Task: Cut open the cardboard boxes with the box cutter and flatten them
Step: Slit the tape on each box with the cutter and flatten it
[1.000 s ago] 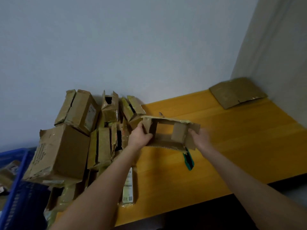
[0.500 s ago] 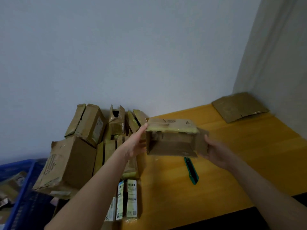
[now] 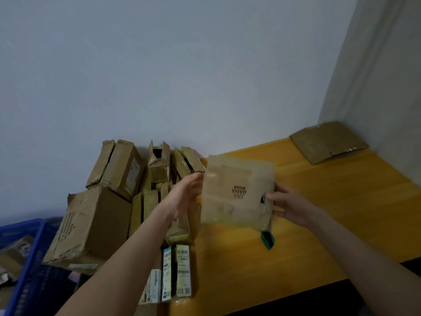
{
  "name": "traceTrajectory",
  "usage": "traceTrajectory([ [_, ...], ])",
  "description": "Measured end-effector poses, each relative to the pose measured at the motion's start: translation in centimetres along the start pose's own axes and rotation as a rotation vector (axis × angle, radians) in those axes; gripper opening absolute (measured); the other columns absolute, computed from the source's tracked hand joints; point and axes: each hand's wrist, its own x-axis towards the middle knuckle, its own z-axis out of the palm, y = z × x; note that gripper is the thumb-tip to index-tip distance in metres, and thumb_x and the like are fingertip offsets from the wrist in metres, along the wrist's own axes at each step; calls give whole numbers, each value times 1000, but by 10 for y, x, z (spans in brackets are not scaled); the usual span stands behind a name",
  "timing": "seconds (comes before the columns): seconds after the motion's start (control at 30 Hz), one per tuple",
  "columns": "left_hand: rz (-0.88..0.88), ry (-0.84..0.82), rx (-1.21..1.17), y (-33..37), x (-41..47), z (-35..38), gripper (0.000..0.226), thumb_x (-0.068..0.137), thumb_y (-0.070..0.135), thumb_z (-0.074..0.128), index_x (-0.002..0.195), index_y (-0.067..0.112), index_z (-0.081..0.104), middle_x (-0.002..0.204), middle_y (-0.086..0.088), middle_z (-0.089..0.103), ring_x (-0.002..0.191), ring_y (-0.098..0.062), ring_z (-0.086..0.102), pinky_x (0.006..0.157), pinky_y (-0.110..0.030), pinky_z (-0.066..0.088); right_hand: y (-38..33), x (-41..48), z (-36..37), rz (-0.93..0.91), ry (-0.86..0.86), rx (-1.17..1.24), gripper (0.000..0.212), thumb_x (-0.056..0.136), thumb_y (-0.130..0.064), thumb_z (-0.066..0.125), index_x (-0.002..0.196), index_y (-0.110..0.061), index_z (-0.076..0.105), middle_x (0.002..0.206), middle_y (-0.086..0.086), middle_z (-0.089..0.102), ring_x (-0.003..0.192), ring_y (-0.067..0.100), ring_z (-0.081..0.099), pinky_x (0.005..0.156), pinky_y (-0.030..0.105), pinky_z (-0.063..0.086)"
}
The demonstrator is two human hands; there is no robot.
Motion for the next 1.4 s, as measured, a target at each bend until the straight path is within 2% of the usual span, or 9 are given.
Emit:
traceTrajectory([
  [0.2,2,233,-23,1,5,11,35,104,36,39,103,15,68,79,0,67,77,-18,62,68,-31,49,4,8,6,-33,-88,134,50,77,-10,60,127,-16,61,119,3,61,112,27,52,101,47,40],
  [0.33,-3,140,47,2,4,9,19,94,12,59,111,10,68,107,-10,69,96,-26,64,86,-42,55,5,6,5,9,23,322,21,95,-20,49,107,-9,62,120,4,55,107,30,52,91,46,44],
  [0.43,25,55,191,1,8,9,60,83,-1,69,136,21,50,140,-8,51,122,-28,54,104,-48,46,5,10,10,21,191,137,19,92,-15,61,109,-7,59,124,11,52,104,28,54,83,43,49],
  [0.53,55,27,331,2,12,17,98,77,6,79,154,20,19,152,4,35,136,-23,41,106,-37,43,5,11,14,14,265,54,51,82,-3,70,130,-7,52,125,9,55,108,26,53,88,43,48],
  [0.77,-163,47,551,5,13,31,73,79,36,77,138,13,41,131,-6,53,118,-26,53,97,-35,47,1,2,38,-143,298,-268,57,82,9,65,133,-9,51,124,5,55,114,25,52,82,36,48],
  [0.93,-189,326,842,-18,21,33,54,78,42,77,115,9,57,113,-11,65,105,-28,62,92,-40,53,-1,2,56,-217,277,-400,57,84,10,62,135,-10,47,123,2,50,111,16,47,80,27,47],
  [1.07,-125,397,591,-15,18,35,33,98,27,51,121,5,50,100,-10,63,89,-25,62,78,-42,56,-6,5,48,-141,307,-520,47,86,-23,71,128,-11,53,119,3,56,101,17,52,79,29,45],
  [1.2,-47,347,392,0,13,37,27,106,31,35,115,8,45,109,-11,55,98,-32,59,76,-45,58,-2,12,38,52,352,-594,80,66,-58,79,118,-2,55,112,5,55,106,23,54,84,36,48],
  [1.4,-33,292,205,0,9,29,37,104,34,40,128,7,49,107,-8,58,97,-26,57,85,-47,55,-5,9,43,101,476,-1114,28,84,-36,67,85,-10,56,80,6,54,77,24,57,58,32,40],
])
